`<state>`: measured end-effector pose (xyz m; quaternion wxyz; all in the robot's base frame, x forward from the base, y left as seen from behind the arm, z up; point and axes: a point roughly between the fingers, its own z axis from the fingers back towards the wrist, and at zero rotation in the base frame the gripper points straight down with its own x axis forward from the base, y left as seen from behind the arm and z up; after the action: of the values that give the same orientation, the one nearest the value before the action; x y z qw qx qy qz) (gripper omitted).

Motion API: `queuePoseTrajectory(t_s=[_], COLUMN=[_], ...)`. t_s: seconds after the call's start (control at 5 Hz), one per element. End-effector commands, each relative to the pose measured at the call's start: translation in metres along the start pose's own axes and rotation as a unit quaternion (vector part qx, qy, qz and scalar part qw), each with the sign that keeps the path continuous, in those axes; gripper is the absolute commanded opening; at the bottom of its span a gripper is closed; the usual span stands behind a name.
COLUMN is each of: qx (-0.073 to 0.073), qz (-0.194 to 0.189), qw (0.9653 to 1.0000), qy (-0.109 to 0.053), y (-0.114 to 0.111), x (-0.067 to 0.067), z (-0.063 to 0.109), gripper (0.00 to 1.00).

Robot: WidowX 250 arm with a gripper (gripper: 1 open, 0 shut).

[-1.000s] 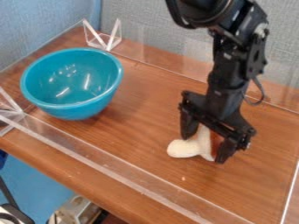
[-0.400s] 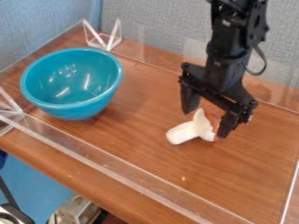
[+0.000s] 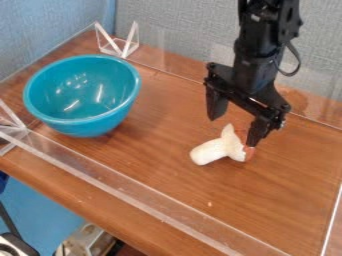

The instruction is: Remove the mushroom from inside the blue bowl and put it on the table

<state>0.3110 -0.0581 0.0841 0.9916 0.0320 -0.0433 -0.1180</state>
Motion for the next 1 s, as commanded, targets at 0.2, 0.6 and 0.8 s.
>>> queuePoseTrajectory(t_s=[0.2, 0.6, 0.8], qx=[-0.001, 0.000, 0.001], qz=[0.007, 0.002, 0.000], qw=[0.9998, 0.9999, 0.9999], qy=[-0.020, -0.015, -0.013], y=[0.012, 0.014, 0.015], x=[0.019, 0.026, 0.027], z=[-0.001, -0.014, -0.020], gripper=[1.00, 1.00, 1.00])
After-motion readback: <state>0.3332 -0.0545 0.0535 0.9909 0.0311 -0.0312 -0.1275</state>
